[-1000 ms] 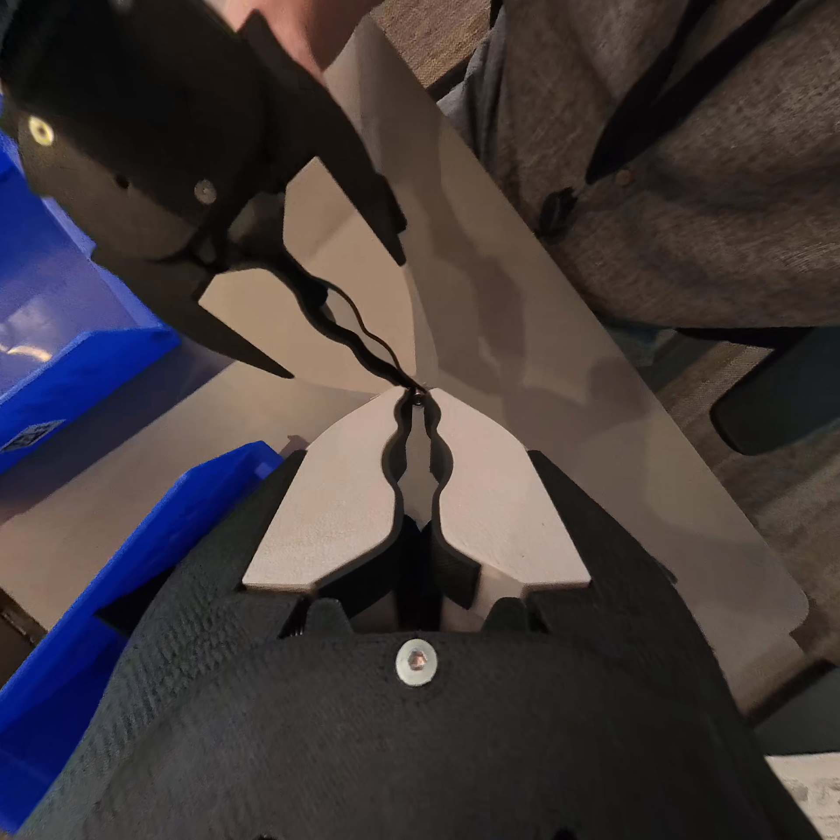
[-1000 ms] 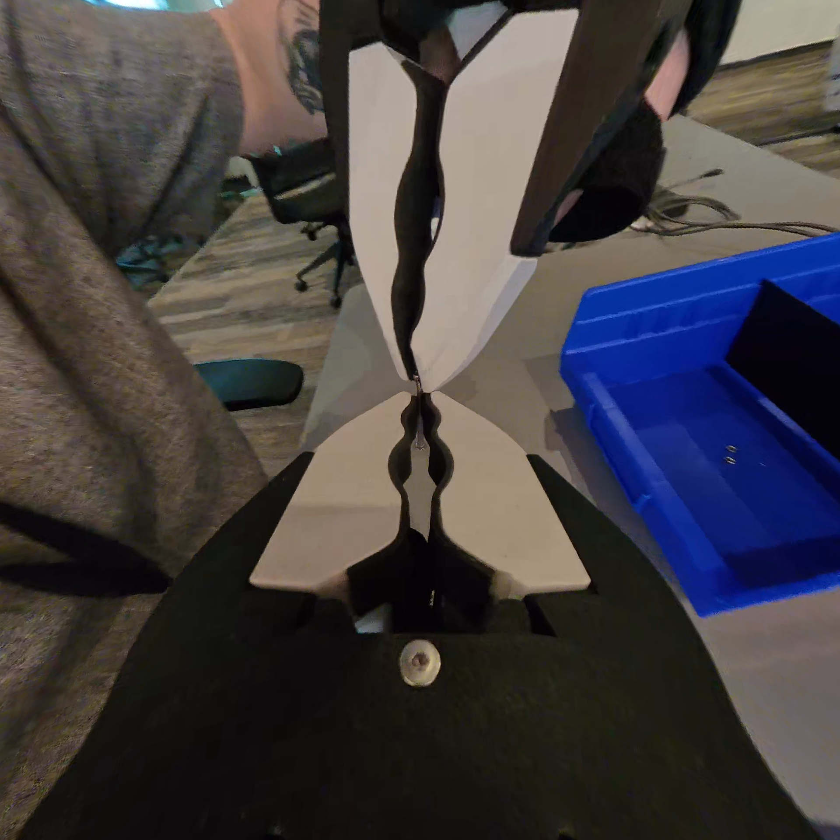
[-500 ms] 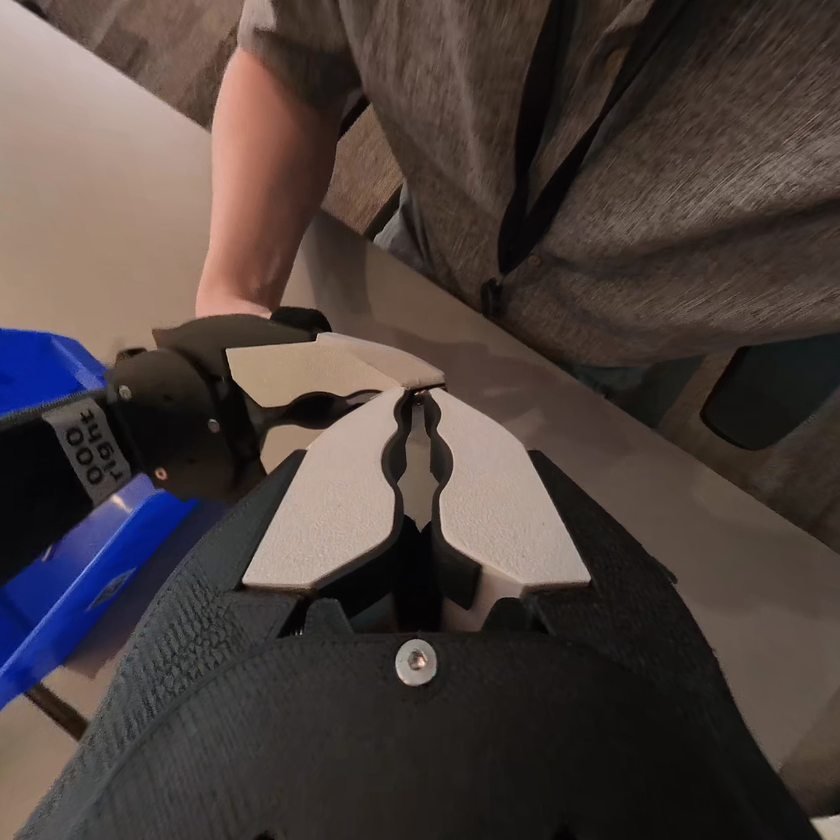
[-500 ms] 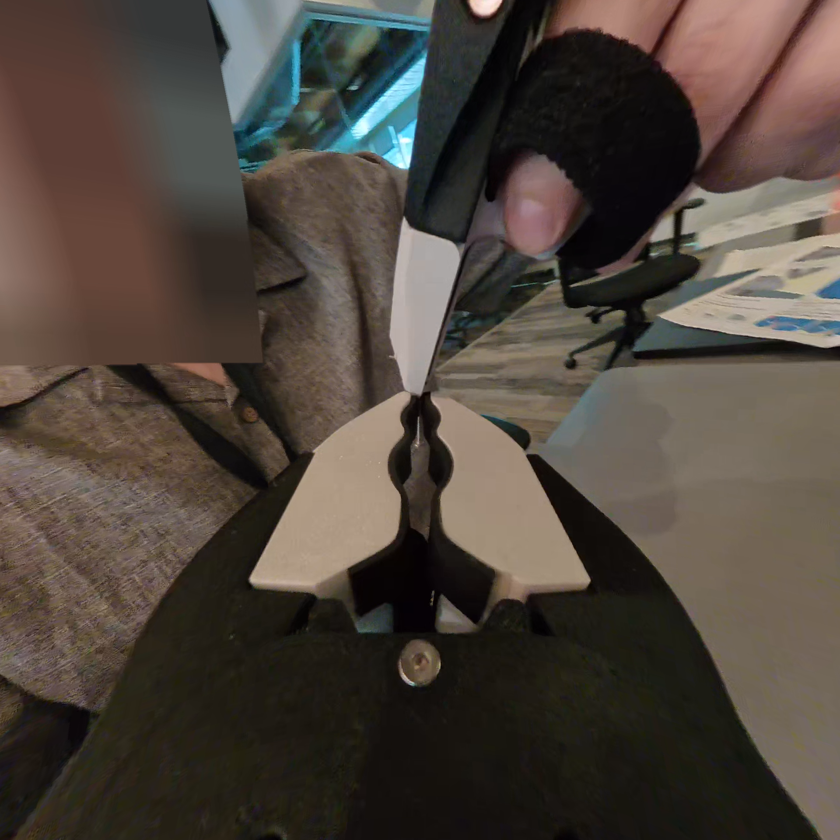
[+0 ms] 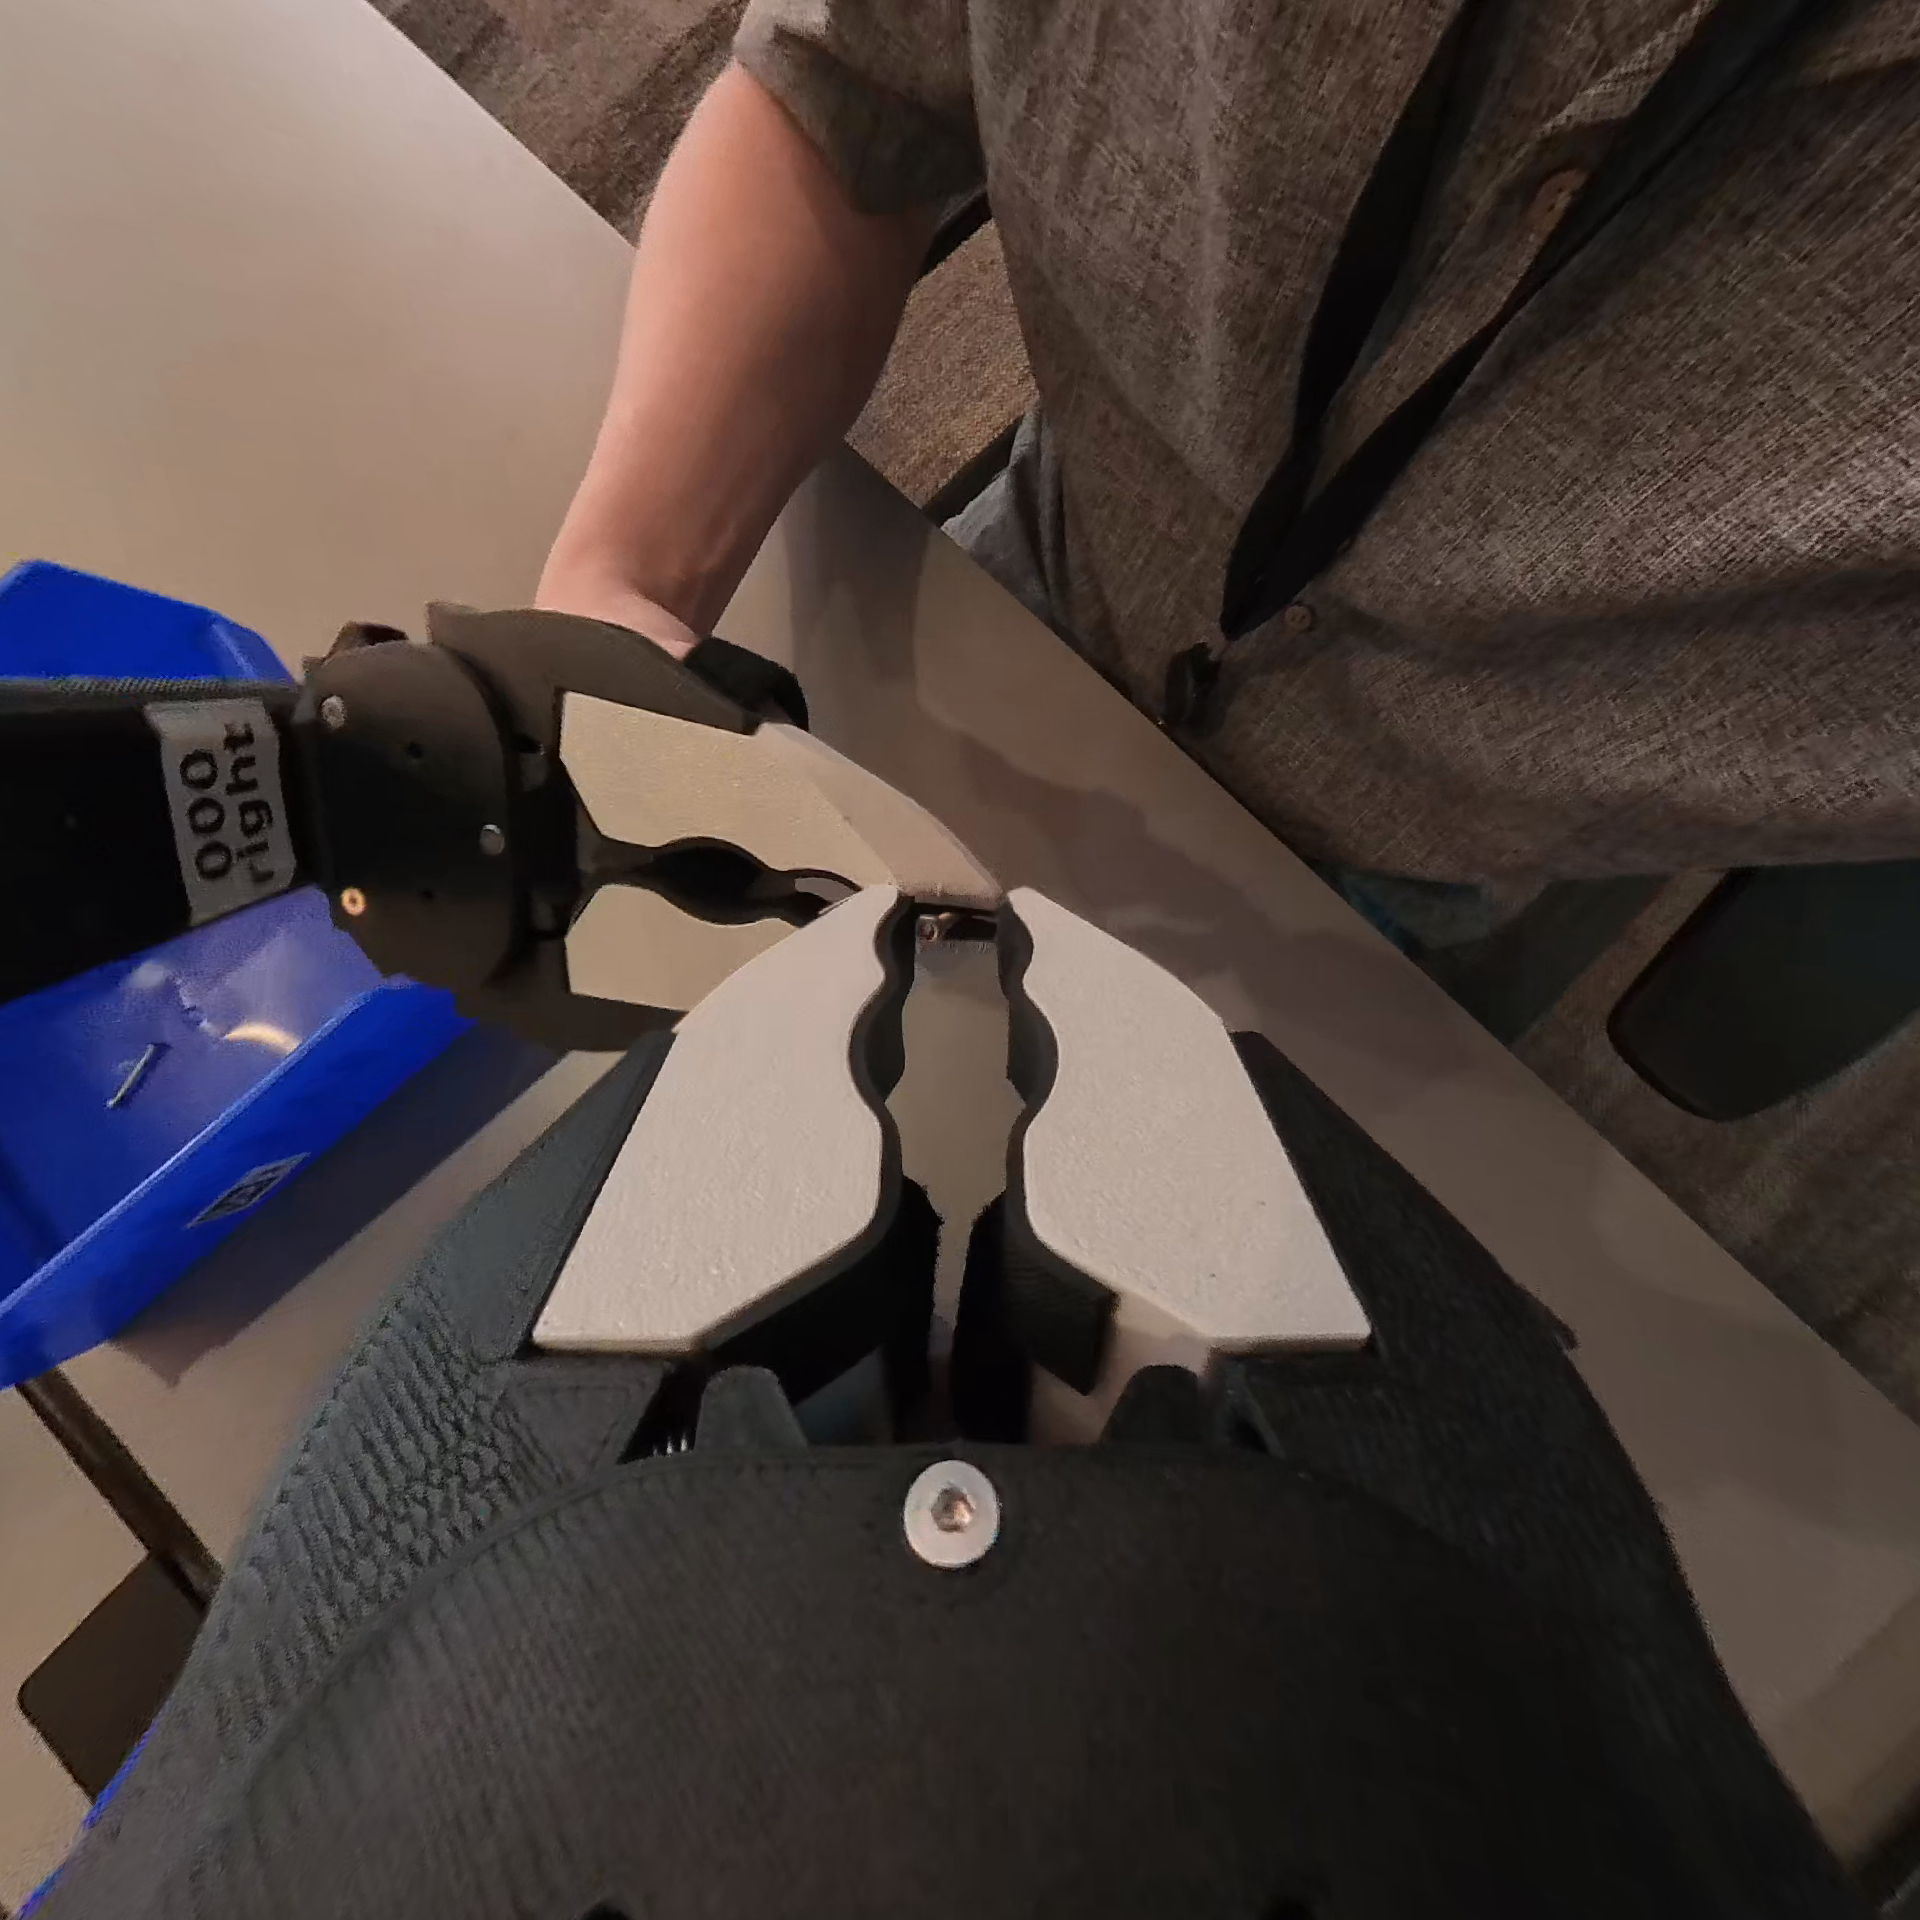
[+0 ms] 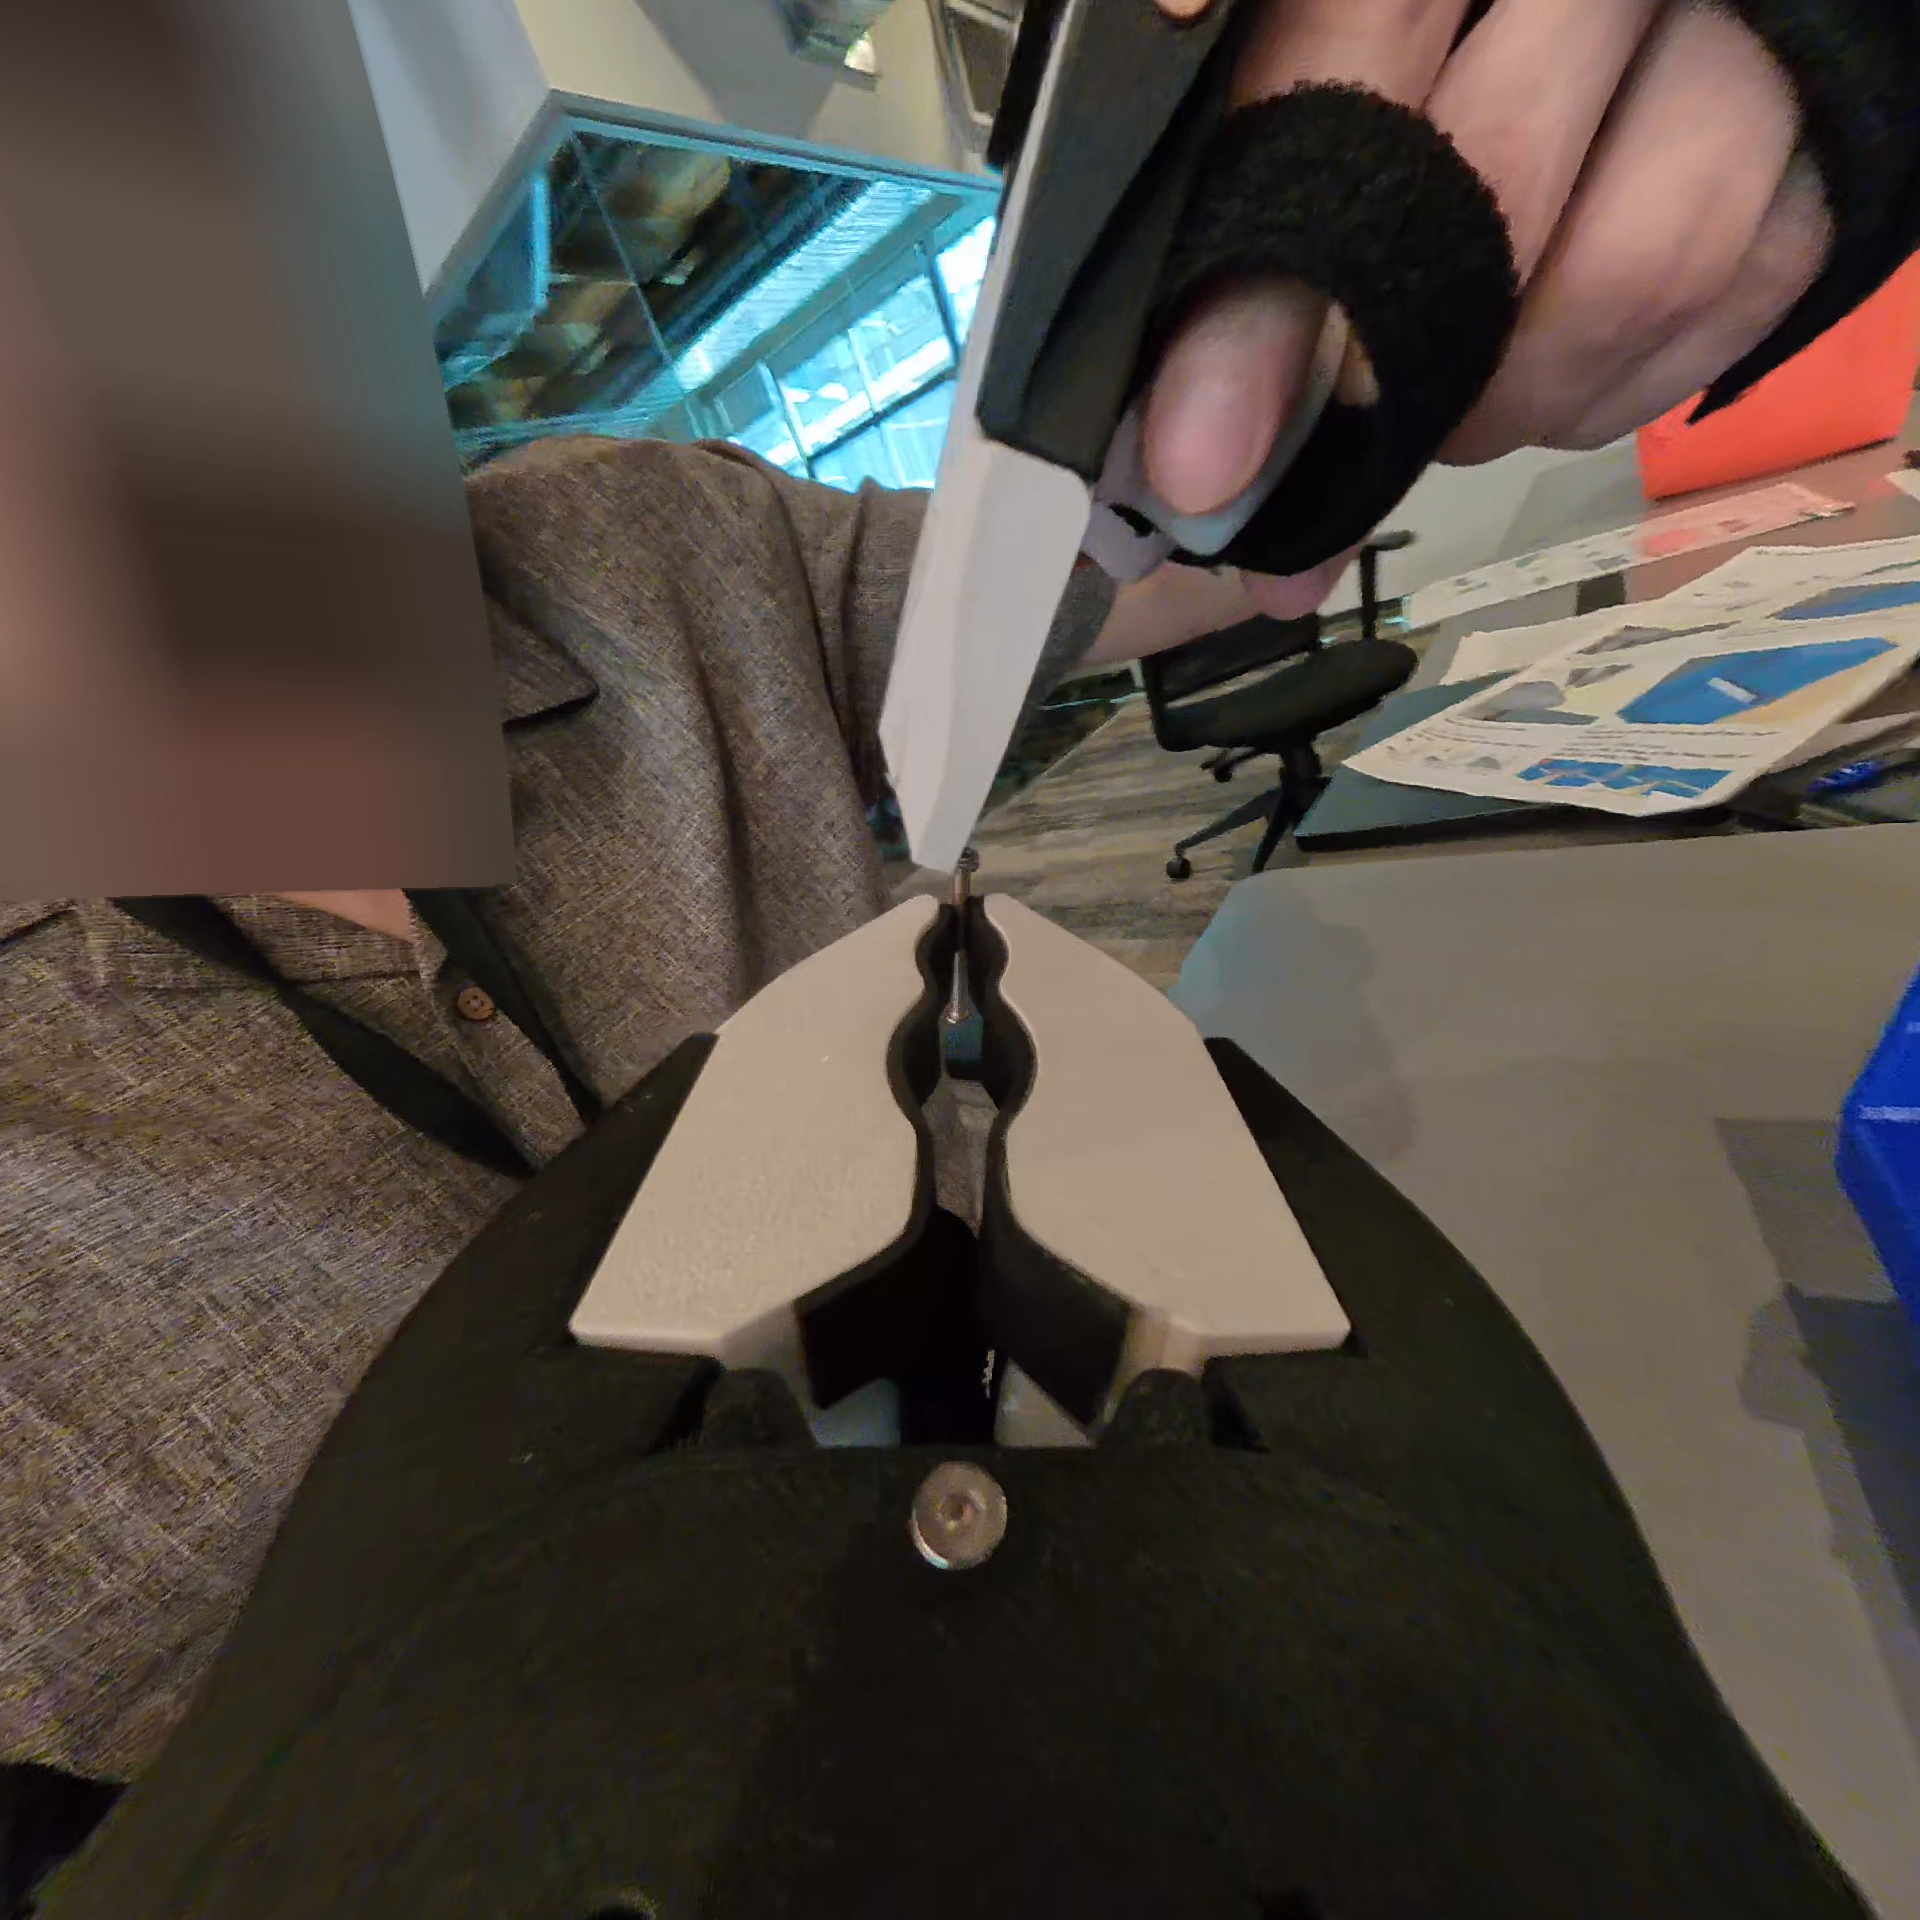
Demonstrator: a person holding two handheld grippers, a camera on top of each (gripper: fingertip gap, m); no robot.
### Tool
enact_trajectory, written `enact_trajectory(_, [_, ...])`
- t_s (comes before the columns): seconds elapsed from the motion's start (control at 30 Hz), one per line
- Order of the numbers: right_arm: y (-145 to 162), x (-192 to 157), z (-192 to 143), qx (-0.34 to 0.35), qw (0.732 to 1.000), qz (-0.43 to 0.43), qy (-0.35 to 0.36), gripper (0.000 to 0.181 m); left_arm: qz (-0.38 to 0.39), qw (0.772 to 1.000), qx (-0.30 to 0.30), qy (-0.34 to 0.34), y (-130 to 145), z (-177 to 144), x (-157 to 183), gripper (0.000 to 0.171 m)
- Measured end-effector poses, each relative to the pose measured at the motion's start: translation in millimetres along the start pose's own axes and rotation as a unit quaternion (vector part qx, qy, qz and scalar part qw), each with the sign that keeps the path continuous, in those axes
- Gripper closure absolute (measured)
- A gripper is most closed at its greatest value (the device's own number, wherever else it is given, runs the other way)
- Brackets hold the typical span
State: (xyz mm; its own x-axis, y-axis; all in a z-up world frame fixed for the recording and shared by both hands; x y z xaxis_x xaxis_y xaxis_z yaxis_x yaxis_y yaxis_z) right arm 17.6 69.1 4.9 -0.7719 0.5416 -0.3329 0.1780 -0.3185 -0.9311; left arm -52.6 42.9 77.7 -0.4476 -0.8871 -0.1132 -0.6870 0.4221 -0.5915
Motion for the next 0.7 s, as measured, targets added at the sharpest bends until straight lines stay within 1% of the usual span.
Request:
enact_trajectory(0.07, [-1.3, -1.2, -0.3, -0.007, 1.0, -0.013, 0.027, 0.179, -0.012, 1.0, 0.002, -0.024, 1.4, -7.1, -3.0, 0.156])
enact_trajectory(0.17, [-2.2, -0.9, -2.5, -0.022, 0.992, -0.041, 0.12, 0.179, -0.048, 0.996, 0.008, -0.074, 3.2, -17.2, -6.0, 0.157])
enact_trajectory(0.2, [-2.9, 0.0, -4.3, -0.025, 0.985, -0.051, 0.161, 0.179, -0.061, 0.993, 0.001, -0.1, 5.7, -18.2, -6.7, 0.157])
enact_trajectory(0.3, [-3.3, 2.7, -9.1, -0.045, 0.954, -0.073, 0.288, 0.179, -0.106, 0.978, -0.037, -0.176, 18.0, -16.2, -6.1, 0.162])
enact_trajectory(0.33, [-3.5, 4.4, -10.8, -0.052, 0.939, -0.072, 0.333, 0.179, -0.126, 0.973, -0.052, -0.188, 23.4, -14.1, -4.9, 0.162])
enact_trajectory(0.37, [-3.6, 4.7, -11.3, -0.06, 0.926, -0.075, 0.364, 0.179, -0.151, 0.965, -0.071, -0.204, 30.1, -12.8, -5.8, 0.16])
enact_trajectory(0.43, [-2.3, 6.9, -11.9, -0.089, 0.897, -0.081, 0.425, 0.179, -0.206, 0.95, -0.094, -0.217, 41.1, -10.0, -6.5, 0.157])
enact_trajectory(0.47, [-1.2, 7.3, -10.6, -0.103, 0.886, -0.085, 0.443, 0.179, -0.232, 0.941, -0.097, -0.225, 45.1, -10.0, -7.7, 0.157])
enact_trajectory(0.53, [0.6, 7.7, -7.6, -0.12, 0.87, -0.092, 0.469, 0.179, -0.267, 0.933, -0.08, -0.229, 47.4, -9.1, -7.6, 0.157])
enact_trajectory(0.63, [3.5, 9.9, -3.7, -0.141, 0.853, -0.1, 0.493, 0.179, -0.297, 0.925, -0.075, -0.225, 48.9, -4.9, -7.6, 0.157])
enact_trajectory(0.7, [4.8, 11.7, -2.1, -0.153, 0.845, -0.105, 0.502, 0.179, -0.303, 0.925, -0.081, -0.217, 48.4, -1.1, -7.4, 0.157])
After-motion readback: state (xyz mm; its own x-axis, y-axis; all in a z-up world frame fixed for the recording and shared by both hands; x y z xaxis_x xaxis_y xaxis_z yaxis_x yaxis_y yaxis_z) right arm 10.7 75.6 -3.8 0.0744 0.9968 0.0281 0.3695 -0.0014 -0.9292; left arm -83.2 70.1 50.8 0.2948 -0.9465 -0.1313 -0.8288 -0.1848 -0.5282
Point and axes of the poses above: each gripper's, where its closed fingertips meet, z out along the fingers, y out of its underside, x = y × z across the jaws, the point moved 7 cm from there along -z, back along the fingers, and after that the axes turned 3 degrees about -y, right-handed, at the moved point
